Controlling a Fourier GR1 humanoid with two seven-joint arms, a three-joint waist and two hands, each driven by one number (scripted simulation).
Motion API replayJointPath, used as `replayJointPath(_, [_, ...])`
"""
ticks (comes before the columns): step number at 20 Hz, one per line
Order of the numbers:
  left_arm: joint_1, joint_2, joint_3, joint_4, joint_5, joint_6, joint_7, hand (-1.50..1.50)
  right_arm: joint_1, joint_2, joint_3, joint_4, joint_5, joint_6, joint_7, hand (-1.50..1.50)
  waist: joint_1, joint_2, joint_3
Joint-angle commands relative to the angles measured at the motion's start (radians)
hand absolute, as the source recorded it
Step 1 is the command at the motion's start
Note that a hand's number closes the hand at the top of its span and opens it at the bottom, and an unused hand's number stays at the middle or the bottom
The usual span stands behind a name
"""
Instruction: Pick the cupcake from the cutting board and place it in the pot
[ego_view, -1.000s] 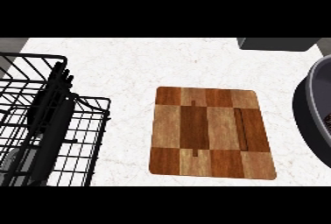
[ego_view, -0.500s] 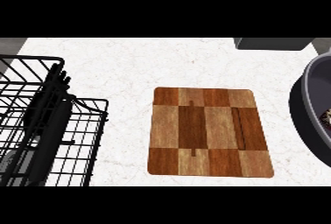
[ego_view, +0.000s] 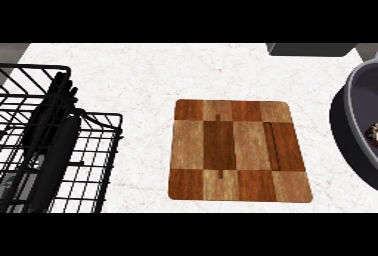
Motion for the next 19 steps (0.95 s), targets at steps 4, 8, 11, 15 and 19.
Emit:
replayJointPath(4, [-0.023, -0.019, 0.002, -0.076, 0.026, -0.017, -0.017, 0.00, 0.026, -0.115, -0.085, 0.177, -0.063, 0.072, -0.101, -1.50, 0.011, -0.010, 0.018])
replayJointPath(8, [-0.037, -0.056, -0.026, -0.075, 0.004, -0.001, -0.033, 0.00, 0.046, -0.218, -0.115, 0.235, -0.082, 0.138, -0.094, -1.50, 0.009, -0.009, 0.019])
replayJointPath(11, [-0.050, -0.040, -0.010, -0.081, 0.009, 0.003, 0.001, 0.00, 0.100, -0.230, -0.133, 0.268, -0.092, 0.158, -0.144, -1.50, 0.007, -0.008, 0.023])
replayJointPath(15, [-0.078, -0.045, -0.014, -0.060, -0.007, 0.014, 0.009, 0.00, 0.109, -0.220, -0.124, 0.279, -0.086, 0.146, -0.176, -1.50, 0.010, -0.006, 0.024])
replayJointPath(19, [-0.058, -0.053, -0.012, -0.059, -0.012, 0.015, -0.006, 0.00, 0.168, -0.280, -0.153, 0.296, -0.115, 0.218, -0.196, -1.50, -0.010, -0.012, 0.025])
